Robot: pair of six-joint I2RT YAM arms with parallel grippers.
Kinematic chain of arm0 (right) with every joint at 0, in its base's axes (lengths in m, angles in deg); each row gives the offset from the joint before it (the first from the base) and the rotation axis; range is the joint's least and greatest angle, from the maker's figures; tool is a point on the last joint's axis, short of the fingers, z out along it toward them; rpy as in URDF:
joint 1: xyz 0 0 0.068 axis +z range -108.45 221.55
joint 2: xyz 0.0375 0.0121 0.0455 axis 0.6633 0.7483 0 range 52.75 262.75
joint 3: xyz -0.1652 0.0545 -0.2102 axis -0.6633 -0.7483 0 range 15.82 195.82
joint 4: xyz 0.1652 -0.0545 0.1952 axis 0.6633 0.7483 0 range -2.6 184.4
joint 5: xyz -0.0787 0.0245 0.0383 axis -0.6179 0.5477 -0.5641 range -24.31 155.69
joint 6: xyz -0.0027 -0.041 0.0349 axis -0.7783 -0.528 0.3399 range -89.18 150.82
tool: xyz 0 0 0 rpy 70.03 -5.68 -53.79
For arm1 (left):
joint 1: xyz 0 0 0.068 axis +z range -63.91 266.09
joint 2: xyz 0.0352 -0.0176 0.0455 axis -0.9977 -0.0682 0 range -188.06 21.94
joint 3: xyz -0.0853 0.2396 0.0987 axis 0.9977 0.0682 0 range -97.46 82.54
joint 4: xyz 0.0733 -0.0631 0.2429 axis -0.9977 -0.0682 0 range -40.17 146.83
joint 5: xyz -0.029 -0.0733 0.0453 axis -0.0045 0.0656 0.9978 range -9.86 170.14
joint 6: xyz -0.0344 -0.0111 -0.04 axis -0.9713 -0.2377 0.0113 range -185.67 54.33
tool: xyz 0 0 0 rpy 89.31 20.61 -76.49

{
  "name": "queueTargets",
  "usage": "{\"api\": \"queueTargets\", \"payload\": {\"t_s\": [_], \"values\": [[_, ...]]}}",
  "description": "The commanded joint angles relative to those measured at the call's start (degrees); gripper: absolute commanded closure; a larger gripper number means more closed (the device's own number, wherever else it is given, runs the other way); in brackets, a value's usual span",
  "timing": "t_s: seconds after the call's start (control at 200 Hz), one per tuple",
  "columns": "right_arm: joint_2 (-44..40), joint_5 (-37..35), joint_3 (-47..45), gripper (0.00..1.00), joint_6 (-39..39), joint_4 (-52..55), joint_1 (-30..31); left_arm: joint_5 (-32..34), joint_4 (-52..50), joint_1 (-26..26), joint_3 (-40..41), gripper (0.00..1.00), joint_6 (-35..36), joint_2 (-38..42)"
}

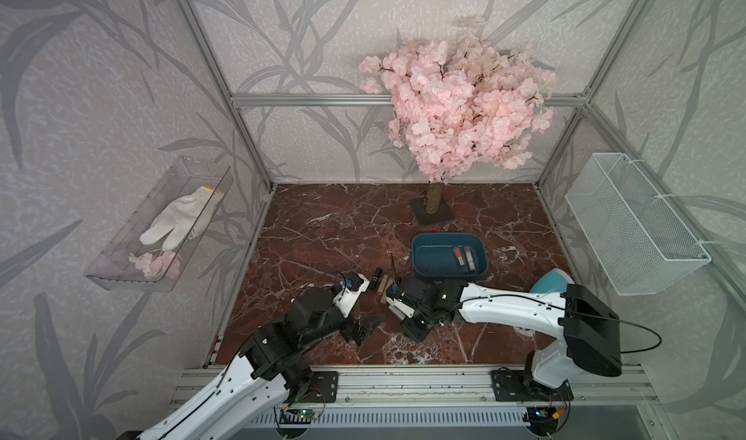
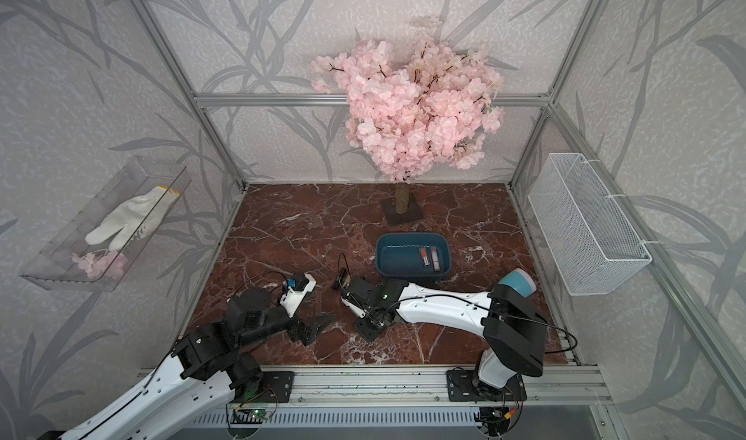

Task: Put the lipstick into the storage box
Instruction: Pick up the lipstick at the center of the board.

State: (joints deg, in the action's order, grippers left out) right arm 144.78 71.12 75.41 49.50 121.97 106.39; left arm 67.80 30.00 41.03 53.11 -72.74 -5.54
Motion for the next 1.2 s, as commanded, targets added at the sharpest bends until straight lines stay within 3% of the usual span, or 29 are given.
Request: {"api": "queueTargets", "payload": {"t_s": [0.0,0.52,1.195], "values": [[1.31,-2.83,-0.44,0.53,3.8,-0.01,0.44,-0.6,-0.75,-0.25,0.43,0.0,1.0,0.68],[9.29,-4.72,1.98,0.54,4.21,-1.22,0.48,1.67,-1.21,-0.58,0.51,0.0,1.01,1.65],[17.57,-12.71,11.13,0.53,-0.58,3.39,-0.03,3.88,-1.37,-0.6,0.48,0.0,1.14,1.65]]}}
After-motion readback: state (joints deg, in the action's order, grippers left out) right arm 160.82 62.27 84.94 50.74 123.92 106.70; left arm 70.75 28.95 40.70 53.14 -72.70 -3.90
